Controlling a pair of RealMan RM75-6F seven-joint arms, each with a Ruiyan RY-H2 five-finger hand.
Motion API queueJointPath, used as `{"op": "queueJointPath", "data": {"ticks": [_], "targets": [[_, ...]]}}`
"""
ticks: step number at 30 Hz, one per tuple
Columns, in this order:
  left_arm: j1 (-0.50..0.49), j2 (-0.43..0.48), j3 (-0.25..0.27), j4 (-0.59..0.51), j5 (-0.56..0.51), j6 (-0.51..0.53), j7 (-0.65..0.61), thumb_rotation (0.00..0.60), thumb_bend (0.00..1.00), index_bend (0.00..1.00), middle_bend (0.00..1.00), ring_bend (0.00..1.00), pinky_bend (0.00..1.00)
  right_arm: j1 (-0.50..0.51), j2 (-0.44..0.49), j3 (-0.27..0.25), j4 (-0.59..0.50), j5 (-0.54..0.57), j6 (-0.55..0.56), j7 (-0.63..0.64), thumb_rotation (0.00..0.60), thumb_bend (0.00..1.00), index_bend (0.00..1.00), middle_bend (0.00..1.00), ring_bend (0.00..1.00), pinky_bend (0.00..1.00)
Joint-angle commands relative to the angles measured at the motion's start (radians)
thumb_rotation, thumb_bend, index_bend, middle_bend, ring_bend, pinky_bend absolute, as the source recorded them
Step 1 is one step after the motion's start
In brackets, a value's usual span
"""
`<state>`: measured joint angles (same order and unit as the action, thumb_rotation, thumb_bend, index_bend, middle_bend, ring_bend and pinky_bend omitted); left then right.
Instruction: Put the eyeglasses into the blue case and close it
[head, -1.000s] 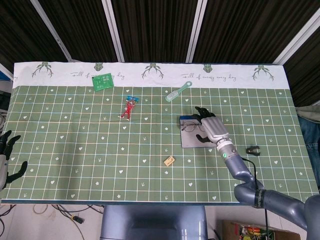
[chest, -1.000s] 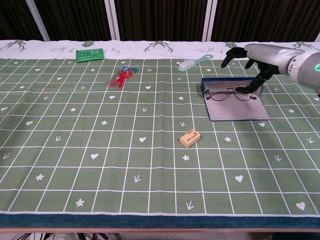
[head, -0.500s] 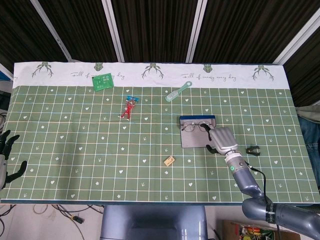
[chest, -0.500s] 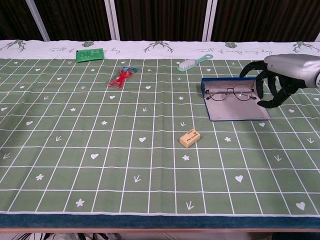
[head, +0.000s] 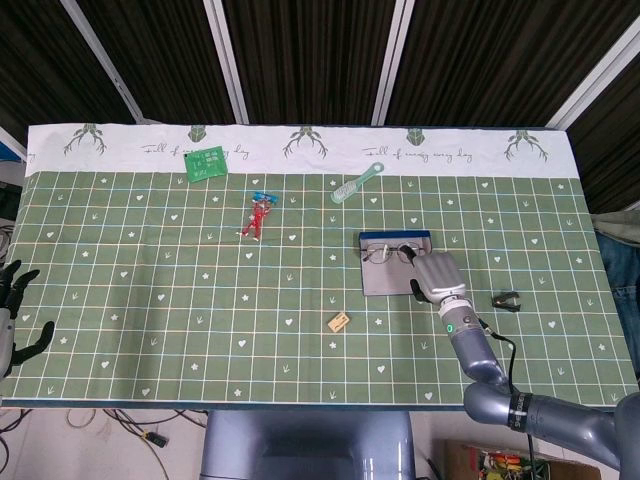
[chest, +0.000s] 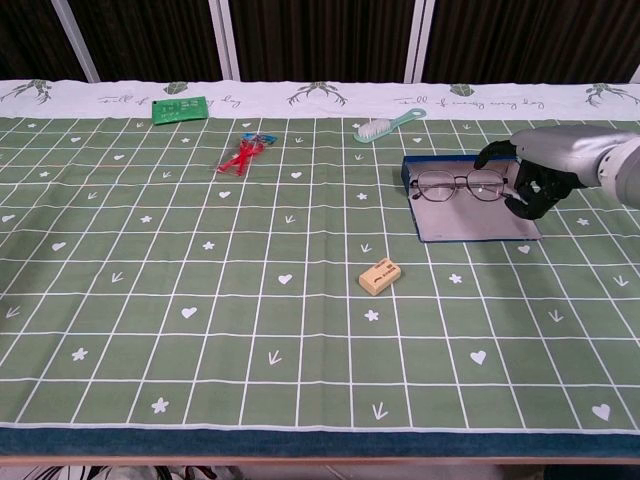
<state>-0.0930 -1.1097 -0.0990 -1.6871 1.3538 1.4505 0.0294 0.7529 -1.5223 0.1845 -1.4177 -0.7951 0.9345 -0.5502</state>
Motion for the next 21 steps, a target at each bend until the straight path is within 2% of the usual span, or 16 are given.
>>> {"op": "queueJointPath", "data": {"ticks": [1,9,21], "targets": [[0.000,0.001,0.000,0.000,0.000,-0.001,0.000,0.600,0.35,0.12,0.00,0.00,0.00,0.014,-0.017,0.004,0.019,0.020,-0.005,-0.014,0.600,0.61,0.17,0.81,0.84,0.90],[-0.001,0.002,0.000,-0.001,-0.002,-0.004,-0.002,0.600,0.35,0.12,0.00,0.00,0.00,0.032,-0.049,0.000,0.053,0.057,-0.021,-0.027,0.600,0.62,0.16,0.81,0.84,0.90],[-0.003,0.003,0.000,0.001,-0.002,-0.006,-0.001,0.600,0.35,0.12,0.00,0.00,0.00,0.035,-0.070,-0.007,0.081,0.052,-0.027,-0.006,0.600,0.63,0.16,0.81,0.84,0.90]]}}
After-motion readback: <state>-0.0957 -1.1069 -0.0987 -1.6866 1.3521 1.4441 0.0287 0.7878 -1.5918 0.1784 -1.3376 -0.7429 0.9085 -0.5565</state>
